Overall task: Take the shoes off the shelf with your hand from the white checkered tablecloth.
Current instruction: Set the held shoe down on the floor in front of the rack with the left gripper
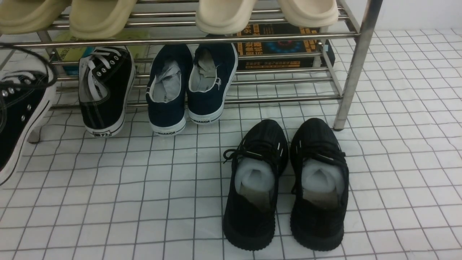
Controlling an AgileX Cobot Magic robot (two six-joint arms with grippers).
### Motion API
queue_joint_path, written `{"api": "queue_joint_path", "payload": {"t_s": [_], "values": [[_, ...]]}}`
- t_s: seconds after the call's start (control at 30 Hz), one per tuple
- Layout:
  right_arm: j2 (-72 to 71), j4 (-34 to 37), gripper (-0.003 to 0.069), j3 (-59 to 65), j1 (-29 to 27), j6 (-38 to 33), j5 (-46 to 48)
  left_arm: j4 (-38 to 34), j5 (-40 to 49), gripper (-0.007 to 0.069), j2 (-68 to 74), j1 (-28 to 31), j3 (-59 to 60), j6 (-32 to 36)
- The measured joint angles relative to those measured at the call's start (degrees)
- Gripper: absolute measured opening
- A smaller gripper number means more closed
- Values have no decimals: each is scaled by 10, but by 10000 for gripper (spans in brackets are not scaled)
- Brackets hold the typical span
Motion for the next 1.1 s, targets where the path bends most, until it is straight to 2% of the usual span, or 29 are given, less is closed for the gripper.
{"api": "queue_joint_path", "payload": {"t_s": [0.17, 0.5, 0.63, 0.73, 0.87, 0.9, 0.93, 1.1], "values": [[0, 0, 239, 0, 0, 0, 0, 19, -23, 22, -33, 0, 88, -46], [0, 0, 239, 0, 0, 0, 0, 11, -135, 34, -31, 0, 189, -53], [0, 0, 239, 0, 0, 0, 0, 10, -157, 74, -23, 0, 199, -54], [0, 0, 239, 0, 0, 0, 0, 11, -162, 147, -10, 0, 200, -56], [0, 0, 239, 0, 0, 0, 0, 12, -165, 290, -8, -1, 186, -56], [0, 0, 239, 0, 0, 0, 0, 12, -164, 290, -8, -1, 184, -56], [0, 0, 239, 0, 0, 0, 0, 10, -156, 353, -8, -1, 157, -56], [0, 0, 239, 0, 0, 0, 0, -56, -140, 420, -5, -15, 60, -36]]}}
